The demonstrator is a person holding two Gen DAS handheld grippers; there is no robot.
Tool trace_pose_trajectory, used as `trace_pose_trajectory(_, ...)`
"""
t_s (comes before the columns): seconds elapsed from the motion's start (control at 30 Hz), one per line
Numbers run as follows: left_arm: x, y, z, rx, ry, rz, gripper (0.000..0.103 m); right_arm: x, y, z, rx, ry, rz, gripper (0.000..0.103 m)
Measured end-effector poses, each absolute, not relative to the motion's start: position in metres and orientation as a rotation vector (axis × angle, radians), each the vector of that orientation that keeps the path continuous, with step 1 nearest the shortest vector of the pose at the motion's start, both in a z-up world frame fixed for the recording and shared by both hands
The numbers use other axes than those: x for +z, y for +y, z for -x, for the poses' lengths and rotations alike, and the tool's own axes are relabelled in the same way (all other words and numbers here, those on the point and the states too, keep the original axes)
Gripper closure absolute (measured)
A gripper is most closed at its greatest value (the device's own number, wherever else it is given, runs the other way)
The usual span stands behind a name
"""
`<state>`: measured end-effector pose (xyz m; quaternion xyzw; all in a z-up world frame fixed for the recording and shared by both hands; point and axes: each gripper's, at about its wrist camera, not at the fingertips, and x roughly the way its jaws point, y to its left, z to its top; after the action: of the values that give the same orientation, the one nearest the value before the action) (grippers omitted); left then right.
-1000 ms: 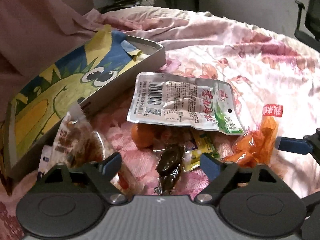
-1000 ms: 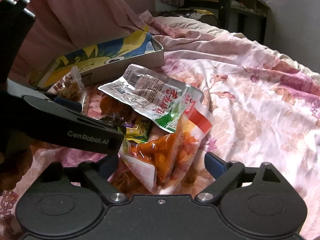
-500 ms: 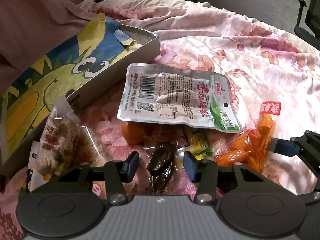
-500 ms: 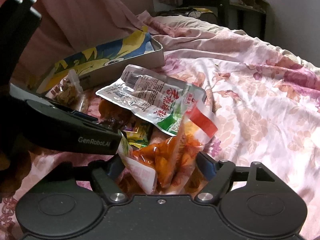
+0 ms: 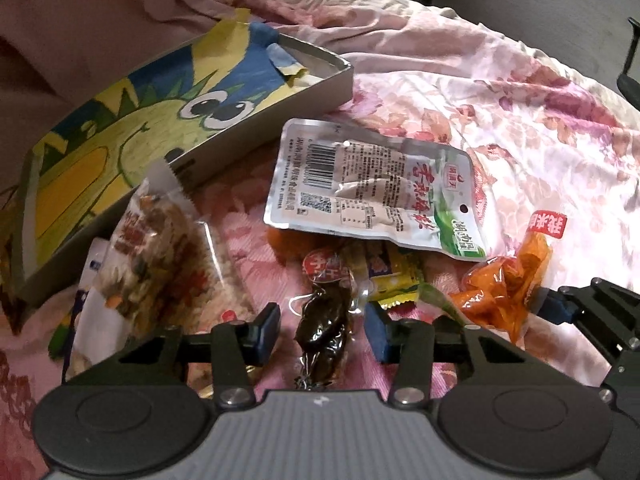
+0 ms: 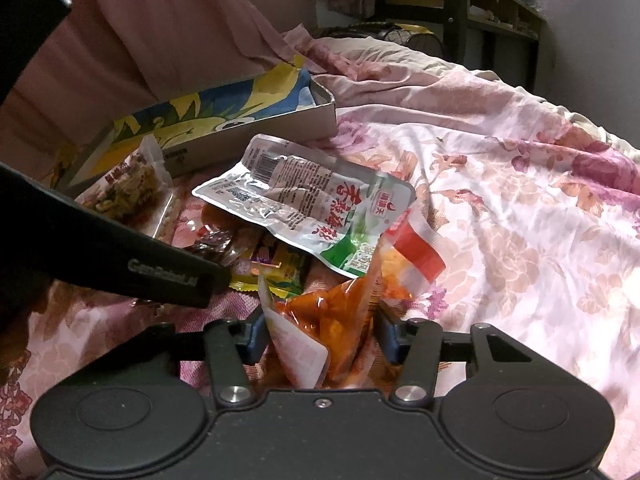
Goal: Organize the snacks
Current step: 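Grasp the orange chili-strip bag with the right gripper while the left grasps the dark dried-meat packet, then carry both packets over the cartoon tray and open both grippers to drop them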
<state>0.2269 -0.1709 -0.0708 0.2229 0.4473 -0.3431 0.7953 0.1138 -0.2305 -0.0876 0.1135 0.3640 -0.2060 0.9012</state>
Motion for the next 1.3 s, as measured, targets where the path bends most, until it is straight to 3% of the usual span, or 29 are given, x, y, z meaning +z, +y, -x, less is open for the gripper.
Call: trace_pose_trajectory(1.3, -0.016, -0.13, -0.199, -0.615, 0.883, -0.314, 0.053, -0.065, -0.225, -0.093, -0.446, 0.596, -0.216, 0.049)
